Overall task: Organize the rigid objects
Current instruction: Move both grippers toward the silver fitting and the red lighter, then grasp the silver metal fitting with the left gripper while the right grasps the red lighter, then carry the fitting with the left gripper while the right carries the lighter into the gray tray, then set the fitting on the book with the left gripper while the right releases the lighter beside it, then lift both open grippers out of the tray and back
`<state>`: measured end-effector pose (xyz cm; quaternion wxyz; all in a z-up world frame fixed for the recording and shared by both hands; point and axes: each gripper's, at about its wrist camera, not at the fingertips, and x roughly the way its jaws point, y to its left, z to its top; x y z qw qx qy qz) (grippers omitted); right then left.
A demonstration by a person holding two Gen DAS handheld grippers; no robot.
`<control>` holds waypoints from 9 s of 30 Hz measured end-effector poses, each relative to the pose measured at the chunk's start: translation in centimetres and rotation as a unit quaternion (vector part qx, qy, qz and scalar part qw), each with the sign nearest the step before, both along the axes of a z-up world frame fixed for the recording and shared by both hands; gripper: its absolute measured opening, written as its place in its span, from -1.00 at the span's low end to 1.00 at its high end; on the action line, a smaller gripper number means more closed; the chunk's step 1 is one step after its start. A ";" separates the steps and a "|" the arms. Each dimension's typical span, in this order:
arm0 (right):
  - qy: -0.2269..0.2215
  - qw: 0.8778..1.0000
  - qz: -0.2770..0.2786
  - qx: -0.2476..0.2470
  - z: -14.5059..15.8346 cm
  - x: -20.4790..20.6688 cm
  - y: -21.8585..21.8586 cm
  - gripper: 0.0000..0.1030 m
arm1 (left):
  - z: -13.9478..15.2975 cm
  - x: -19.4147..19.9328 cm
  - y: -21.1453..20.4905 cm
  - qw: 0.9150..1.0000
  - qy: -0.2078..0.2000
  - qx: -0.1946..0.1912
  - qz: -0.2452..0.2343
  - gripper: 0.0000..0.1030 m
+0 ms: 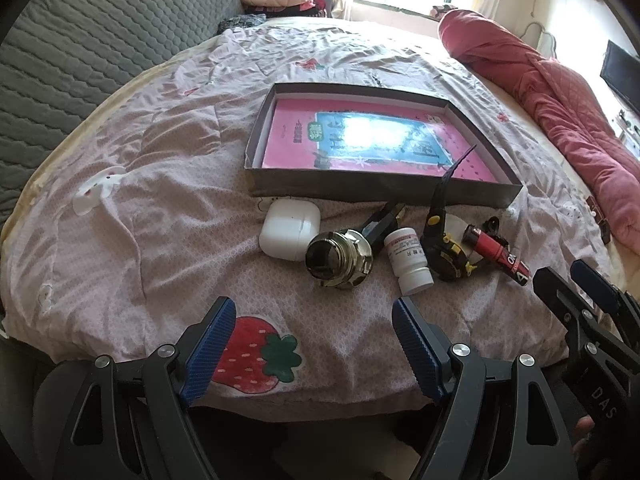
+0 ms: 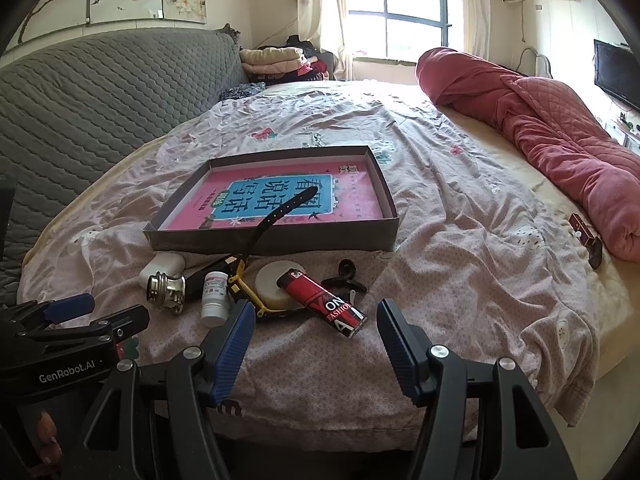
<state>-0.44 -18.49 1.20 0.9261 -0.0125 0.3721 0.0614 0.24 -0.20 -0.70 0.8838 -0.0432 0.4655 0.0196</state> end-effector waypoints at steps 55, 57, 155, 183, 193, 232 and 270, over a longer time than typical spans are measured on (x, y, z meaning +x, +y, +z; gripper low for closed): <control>0.068 0.994 0.085 0.020 -5.0 8.7 -1.6 -0.53 | -3.3 5.0 -1.1 1.000 0.012 -0.010 0.011 -0.05; 0.062 0.994 0.084 0.032 -4.8 8.7 -1.9 -0.54 | -3.1 4.9 -0.8 1.000 0.010 -0.016 0.013 -0.05; 0.119 0.970 0.106 0.183 -6.1 13.3 -7.2 -0.31 | 0.3 6.1 1.1 0.997 -0.061 -0.045 0.007 -0.05; 0.045 0.955 0.223 0.189 -2.5 11.8 -3.6 -0.78 | 1.7 7.1 1.5 0.995 -0.080 -0.049 0.016 -0.05; 0.000 0.959 0.198 0.201 0.2 12.6 -4.3 -0.78 | 2.9 8.8 1.4 0.994 -0.095 -0.051 0.014 -0.05; 0.039 0.995 0.059 0.074 -4.5 21.3 -3.8 -0.78 | -2.0 17.4 1.7 0.999 -0.021 -0.029 0.001 -0.05; -0.016 0.991 0.032 0.125 -1.0 17.6 -7.0 0.04 | 1.0 15.4 4.4 0.997 -0.043 -0.057 0.021 0.24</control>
